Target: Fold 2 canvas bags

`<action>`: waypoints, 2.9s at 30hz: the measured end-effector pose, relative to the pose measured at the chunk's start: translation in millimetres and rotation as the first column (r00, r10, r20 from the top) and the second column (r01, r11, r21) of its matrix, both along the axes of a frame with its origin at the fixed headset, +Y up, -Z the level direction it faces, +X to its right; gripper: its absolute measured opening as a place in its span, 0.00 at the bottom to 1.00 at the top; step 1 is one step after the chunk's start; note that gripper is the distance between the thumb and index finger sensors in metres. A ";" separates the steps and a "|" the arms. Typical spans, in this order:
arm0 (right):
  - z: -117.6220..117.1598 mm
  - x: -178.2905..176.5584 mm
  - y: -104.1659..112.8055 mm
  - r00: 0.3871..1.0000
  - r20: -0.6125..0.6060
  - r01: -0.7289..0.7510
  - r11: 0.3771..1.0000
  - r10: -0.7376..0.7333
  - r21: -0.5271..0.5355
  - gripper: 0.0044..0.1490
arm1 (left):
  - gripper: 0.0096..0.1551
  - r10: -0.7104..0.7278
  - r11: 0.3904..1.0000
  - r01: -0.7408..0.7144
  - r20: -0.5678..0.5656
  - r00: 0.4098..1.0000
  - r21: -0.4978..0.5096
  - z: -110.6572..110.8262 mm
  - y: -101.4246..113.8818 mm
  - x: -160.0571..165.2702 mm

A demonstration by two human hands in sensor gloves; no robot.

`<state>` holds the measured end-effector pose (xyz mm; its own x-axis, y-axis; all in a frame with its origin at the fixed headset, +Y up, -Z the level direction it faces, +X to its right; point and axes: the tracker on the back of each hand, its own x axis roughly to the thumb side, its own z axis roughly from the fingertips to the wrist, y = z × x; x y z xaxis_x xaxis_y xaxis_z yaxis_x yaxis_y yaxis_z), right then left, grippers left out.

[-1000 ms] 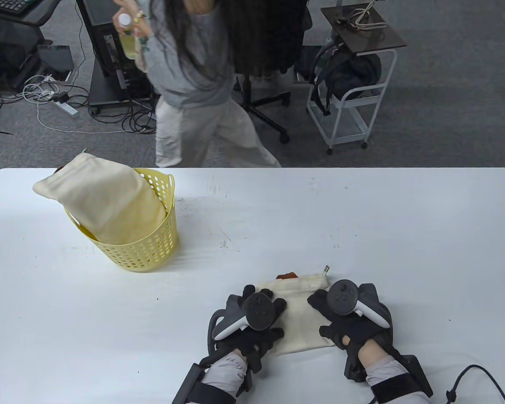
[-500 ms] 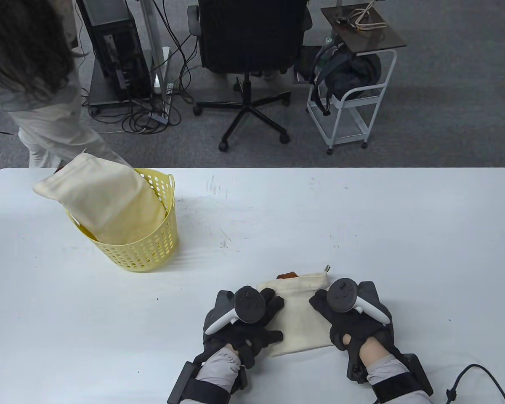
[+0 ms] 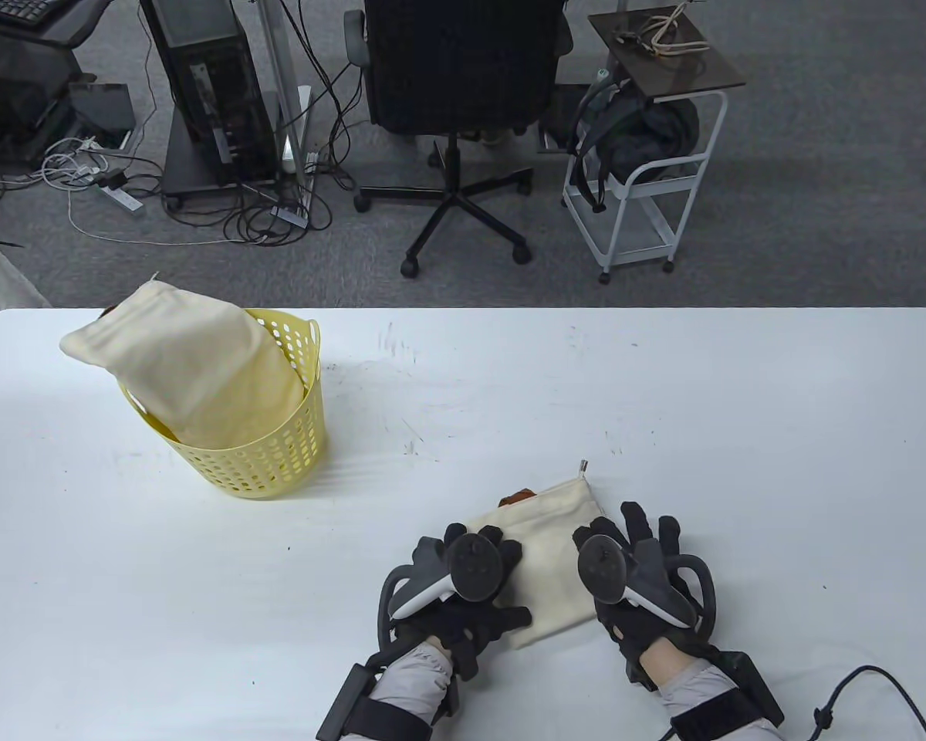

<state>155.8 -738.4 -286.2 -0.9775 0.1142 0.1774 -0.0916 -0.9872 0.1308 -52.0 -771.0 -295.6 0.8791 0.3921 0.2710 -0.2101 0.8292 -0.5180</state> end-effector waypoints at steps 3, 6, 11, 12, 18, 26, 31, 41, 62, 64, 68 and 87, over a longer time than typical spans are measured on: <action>5.4 -5.1 5.4 0.990 -0.038 0.126 0.983 -0.133 -0.135 0.31 | 0.51 0.008 1.000 -0.008 -0.010 1.000 0.005 -1.1 -0.4 0.2; 4.2 -5.2 -11.9 0.983 0.015 0.177 0.920 -0.184 -0.349 0.35 | 0.51 0.022 1.000 -0.022 -0.017 1.000 0.002 -1.2 -1.1 -0.1; -9.3 5.9 -16.8 0.974 0.081 0.224 0.933 -0.210 -0.282 0.34 | 0.46 0.068 0.998 -0.068 -0.017 0.998 0.019 -1.0 4.8 -5.4; -14.0 10.5 -18.2 0.968 0.110 0.247 0.931 -0.225 -0.269 0.33 | 0.46 0.096 0.995 -0.095 -0.029 0.995 0.035 -1.0 8.0 -8.6; -50.3 46.7 -26.3 0.910 0.315 0.344 0.915 -0.270 -0.209 0.32 | 0.44 0.219 0.974 -0.212 -0.082 0.972 0.085 -0.5 18.6 -23.7; -95.4 84.6 -24.2 0.823 0.525 0.326 0.937 -0.215 -0.127 0.33 | 0.43 0.240 0.970 -0.234 -0.095 0.966 0.067 -1.7 16.8 -27.1; -116.1 95.5 -24.0 0.794 0.595 0.223 0.971 -0.126 -0.092 0.34 | 0.42 0.241 0.970 -0.236 -0.095 0.966 0.058 -2.5 16.9 -26.3; -129.9 112.7 -27.9 0.766 0.642 0.117 0.988 -0.026 -0.100 0.35 | 0.42 0.244 0.969 -0.240 -0.097 0.965 0.058 -2.9 19.6 -25.8; -29.5 71.5 23.0 0.563 0.260 0.772 0.611 -0.785 0.173 0.43 | 0.43 0.378 0.920 -0.360 -0.104 0.920 0.155 -0.9 43.8 -30.7; -23.6 64.4 18.4 0.451 0.224 0.846 0.494 -0.864 0.200 0.42 | 0.43 0.473 0.873 -0.450 -0.103 0.875 0.189 2.4 53.0 -32.1; -22.3 56.3 -1.7 0.339 0.234 0.915 0.377 -0.911 0.144 0.41 | 0.42 0.681 0.715 -0.658 -0.024 0.732 0.236 15.9 86.0 -28.7; -17.9 65.4 0.4 0.208 0.244 0.968 0.236 -0.947 0.087 0.40 | 0.46 0.874 0.449 -0.763 -0.407 0.267 0.465 -28.0 197.2 -228.0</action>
<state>221.2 -737.9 -304.0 -0.1180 0.9913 -0.0575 -0.9930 -0.1172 0.0177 -280.0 -573.9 -323.5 0.0950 0.9948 0.0378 -0.9937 0.0925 0.0638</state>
